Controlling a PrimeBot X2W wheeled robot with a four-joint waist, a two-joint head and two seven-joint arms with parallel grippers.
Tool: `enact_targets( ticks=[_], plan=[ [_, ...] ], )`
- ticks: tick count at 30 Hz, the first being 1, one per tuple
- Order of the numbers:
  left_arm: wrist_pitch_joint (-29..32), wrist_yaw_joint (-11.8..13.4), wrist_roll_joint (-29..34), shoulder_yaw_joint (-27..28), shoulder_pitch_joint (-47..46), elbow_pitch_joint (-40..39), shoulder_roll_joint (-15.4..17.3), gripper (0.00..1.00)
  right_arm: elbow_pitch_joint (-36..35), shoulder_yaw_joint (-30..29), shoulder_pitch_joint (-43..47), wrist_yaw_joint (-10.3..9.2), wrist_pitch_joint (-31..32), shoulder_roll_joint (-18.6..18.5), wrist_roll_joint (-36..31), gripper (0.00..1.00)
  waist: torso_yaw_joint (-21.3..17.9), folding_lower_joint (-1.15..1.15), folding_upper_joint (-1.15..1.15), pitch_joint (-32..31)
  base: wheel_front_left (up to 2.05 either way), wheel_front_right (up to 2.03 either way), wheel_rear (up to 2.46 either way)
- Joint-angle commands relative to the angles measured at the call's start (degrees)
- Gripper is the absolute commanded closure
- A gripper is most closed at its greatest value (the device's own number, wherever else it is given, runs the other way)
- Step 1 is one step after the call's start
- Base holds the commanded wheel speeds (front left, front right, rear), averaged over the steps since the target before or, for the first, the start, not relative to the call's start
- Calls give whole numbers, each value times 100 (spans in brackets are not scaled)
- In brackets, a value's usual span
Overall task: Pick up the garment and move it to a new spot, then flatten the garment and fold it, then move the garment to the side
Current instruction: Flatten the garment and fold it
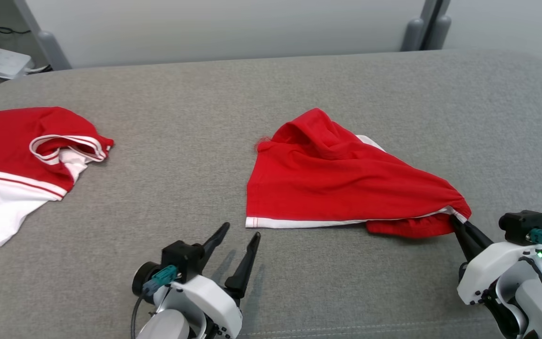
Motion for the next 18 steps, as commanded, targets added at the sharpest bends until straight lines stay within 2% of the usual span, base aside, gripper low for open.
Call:
enact_targets(
  ticks=[1, 9, 18],
  plan=[
    [-51, -32, -127, 27, -363, 14, 125, 0, -103, 110, -20, 24, -69, -61, 48, 100, -119, 0, 0, 89, 0, 0, 0],
    [-51, -33, -857, -808, -1160, 1049, 365, 0, -123, 357, -405, 24, -118, 130, 28, 100, -414, 0, 0, 395, 0, 0, 0],
    [-51, -33, -1809, -1341, -1514, 1387, 548, 0, -90, 540, -603, 24, -147, 225, 76, 100, -487, 0, 0, 582, 0, 0, 0]
  ],
)
